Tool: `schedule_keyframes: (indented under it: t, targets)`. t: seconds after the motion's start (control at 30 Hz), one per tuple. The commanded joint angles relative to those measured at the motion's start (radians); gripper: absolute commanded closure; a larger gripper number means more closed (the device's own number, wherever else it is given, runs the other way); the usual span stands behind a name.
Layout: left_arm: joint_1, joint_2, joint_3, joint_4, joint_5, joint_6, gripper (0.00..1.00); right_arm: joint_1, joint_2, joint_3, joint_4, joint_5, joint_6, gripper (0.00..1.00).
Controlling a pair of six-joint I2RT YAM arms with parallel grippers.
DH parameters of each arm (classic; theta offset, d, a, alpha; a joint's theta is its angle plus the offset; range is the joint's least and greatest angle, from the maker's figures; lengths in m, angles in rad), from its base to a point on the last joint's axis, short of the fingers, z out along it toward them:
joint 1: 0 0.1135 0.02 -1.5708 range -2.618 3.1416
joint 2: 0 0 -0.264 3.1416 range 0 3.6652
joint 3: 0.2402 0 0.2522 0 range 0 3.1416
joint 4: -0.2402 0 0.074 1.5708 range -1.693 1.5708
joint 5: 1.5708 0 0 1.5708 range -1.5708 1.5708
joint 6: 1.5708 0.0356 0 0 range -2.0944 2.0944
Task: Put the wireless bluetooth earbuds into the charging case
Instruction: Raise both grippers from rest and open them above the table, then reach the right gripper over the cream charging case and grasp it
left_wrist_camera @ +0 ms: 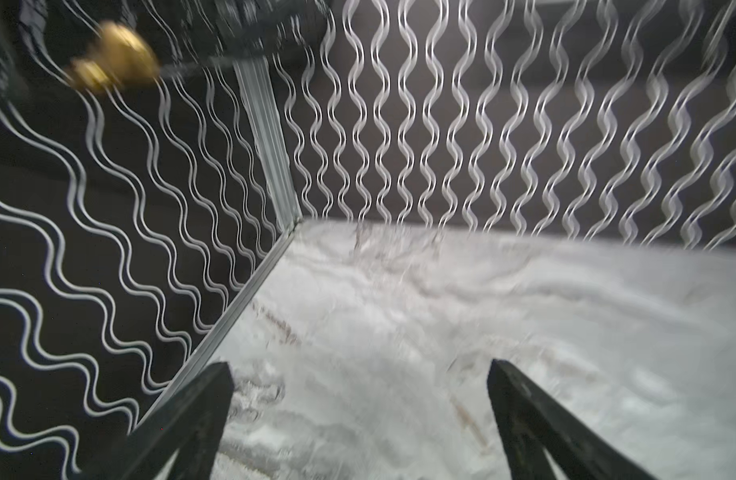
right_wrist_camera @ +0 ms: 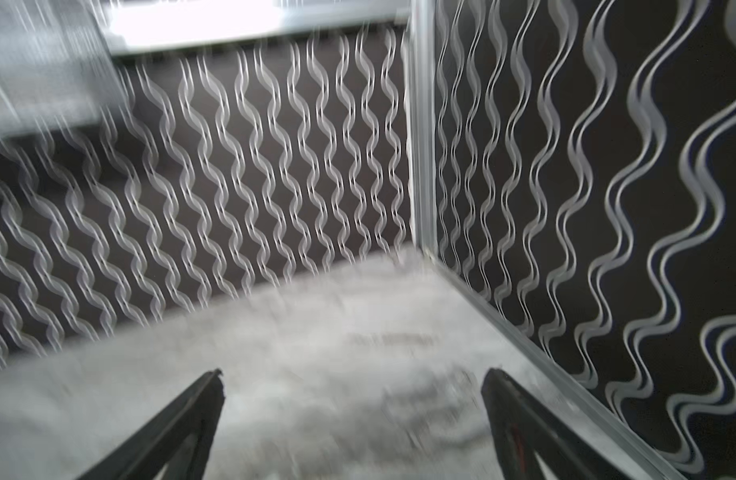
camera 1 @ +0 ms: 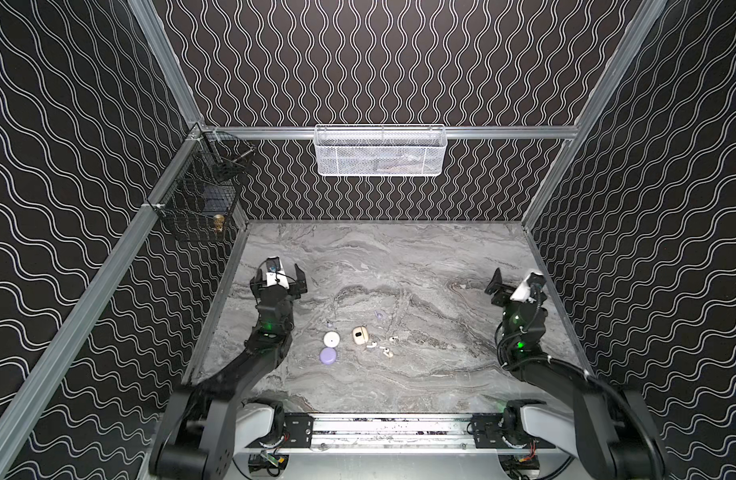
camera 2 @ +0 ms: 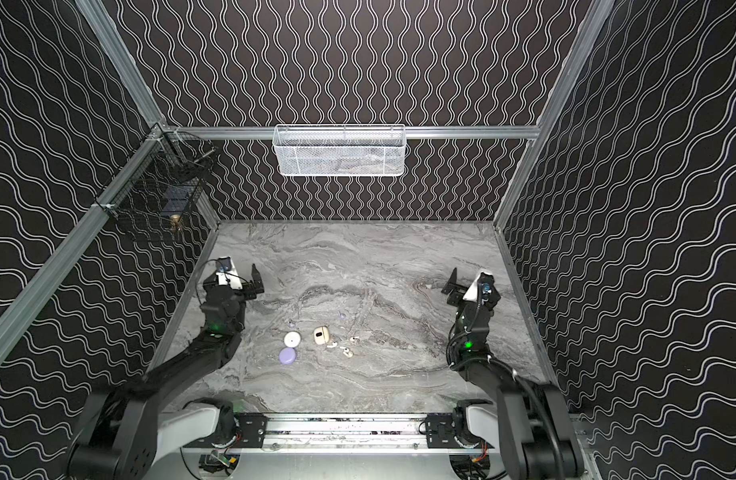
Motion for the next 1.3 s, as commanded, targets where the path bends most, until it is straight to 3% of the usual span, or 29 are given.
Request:
schedule_keyframes:
  t: [0.0,0.1,0.17,0.2,0.23,0.27,0.33,0.4,0.53,0.63,0.67,0.77,0.83,0.93,1.27]
  targets:
    - [-0.001,-0.119,0.108,-0.45,0.117,-0.247,0.01,0.003,-0.131,0.142,-0.593,-0.015,0.302,0.0]
    - [-0.002,-0.187,0.183,-0.576,0.294,-0.279,0.01,0.002,-0.249,0.192,-0.767,-0.052,0.43,0.0]
    - [-0.001,-0.223,0.186,-0.691,0.228,-0.422,0.01,-0.003,-0.328,0.218,-0.814,-0.222,0.387,0.0]
    - [-0.001,-0.237,0.181,-0.777,0.164,-0.541,0.01,0.001,-0.357,0.226,-0.8,-0.368,0.353,0.0]
    - [0.002,-0.244,0.179,-0.86,0.111,-0.654,0.01,0.01,-0.369,0.243,-0.826,-0.436,0.371,0.0]
    - [0.013,-0.245,0.19,-0.966,0.075,-0.763,0.01,0.035,-0.368,0.265,-0.881,-0.456,0.417,0.0]
    - [0.042,-0.234,0.226,-1.088,0.096,-0.835,0.01,0.132,-0.344,0.285,-0.928,-0.478,0.441,0.0]
    - [0.06,-0.221,0.268,-1.131,0.144,-0.827,0.01,0.31,-0.303,0.302,-0.961,-0.407,0.438,0.0]
    - [0.07,-0.226,0.31,-1.023,0.312,-0.668,0.07,0.674,-0.113,0.408,-1.065,-0.231,0.453,0.0]
    - [0.07,-0.234,0.231,-0.922,0.351,-0.656,0.11,0.837,0.105,0.543,-1.18,-0.148,0.505,0.01]
    - [0.07,-0.232,0.191,-0.868,0.354,-0.638,0.03,0.877,0.19,0.597,-1.213,-0.142,0.513,0.02]
    - [0.073,-0.221,0.096,-0.741,0.35,-0.615,0.01,0.967,0.417,0.78,-1.321,-0.134,0.514,0.1]
    - [0.071,-0.223,0.07,-0.662,0.362,-0.557,0.09,1.005,0.541,0.878,-1.381,-0.118,0.517,0.12]
    - [0.079,-0.24,0.04,-0.651,0.318,-0.579,0.01,1.03,0.683,0.991,-1.439,-0.129,0.517,0.16]
    - [0.101,-0.111,0.084,-0.67,0.35,-0.58,0.06,1.039,0.882,1.139,-1.522,-0.168,0.491,0.2]
